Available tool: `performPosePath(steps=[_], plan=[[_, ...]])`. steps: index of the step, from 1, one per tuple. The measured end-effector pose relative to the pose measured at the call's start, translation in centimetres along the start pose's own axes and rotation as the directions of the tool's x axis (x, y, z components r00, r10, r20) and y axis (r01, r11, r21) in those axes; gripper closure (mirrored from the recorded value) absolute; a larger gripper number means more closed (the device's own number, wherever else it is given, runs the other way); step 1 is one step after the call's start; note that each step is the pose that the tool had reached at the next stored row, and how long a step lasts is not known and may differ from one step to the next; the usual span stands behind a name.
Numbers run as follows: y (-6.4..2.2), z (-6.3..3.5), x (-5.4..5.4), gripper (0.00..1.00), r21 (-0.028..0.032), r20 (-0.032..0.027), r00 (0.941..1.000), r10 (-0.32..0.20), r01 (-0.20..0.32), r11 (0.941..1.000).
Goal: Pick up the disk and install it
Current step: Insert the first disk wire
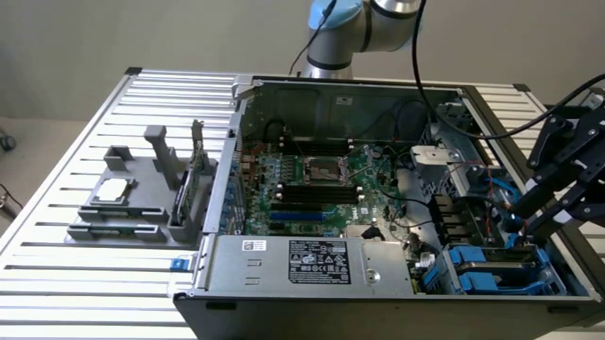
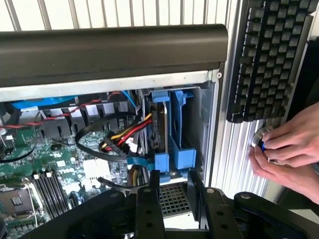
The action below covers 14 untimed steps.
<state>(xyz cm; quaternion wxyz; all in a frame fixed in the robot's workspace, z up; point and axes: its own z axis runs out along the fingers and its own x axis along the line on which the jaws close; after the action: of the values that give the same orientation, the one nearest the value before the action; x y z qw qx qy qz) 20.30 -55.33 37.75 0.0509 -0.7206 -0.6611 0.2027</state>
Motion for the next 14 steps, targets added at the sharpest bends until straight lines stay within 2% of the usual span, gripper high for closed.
performPosePath(steps=[2,4,5,8,10,12,14], plan=[[-0.31,0.11,0.02,0.64,-0.0016,-0.0002,1.0000,-0.001,0.001,1.0000],[-0.42,0.12,0.11,0.64,-0.0063,-0.0009,1.0000,-0.002,0.002,1.0000],[-0.43,0.11,0.19,0.64,-0.0097,-0.0023,1.0000,-0.004,0.004,0.9999],[-0.49,0.07,0.45,0.64,-0.0248,-0.0096,0.9999,-0.006,0.006,0.9997],[-0.52,0.04,0.61,0.64,-0.0388,-0.0156,0.9999,-0.008,0.007,0.9992],[-0.65,0.08,0.67,0.64,-0.0562,-0.0200,0.9998,-0.007,0.006,0.9984],[-1.03,0.25,0.65,0.64,-0.0831,-0.0232,0.9997,-0.002,0.000,0.9965]])
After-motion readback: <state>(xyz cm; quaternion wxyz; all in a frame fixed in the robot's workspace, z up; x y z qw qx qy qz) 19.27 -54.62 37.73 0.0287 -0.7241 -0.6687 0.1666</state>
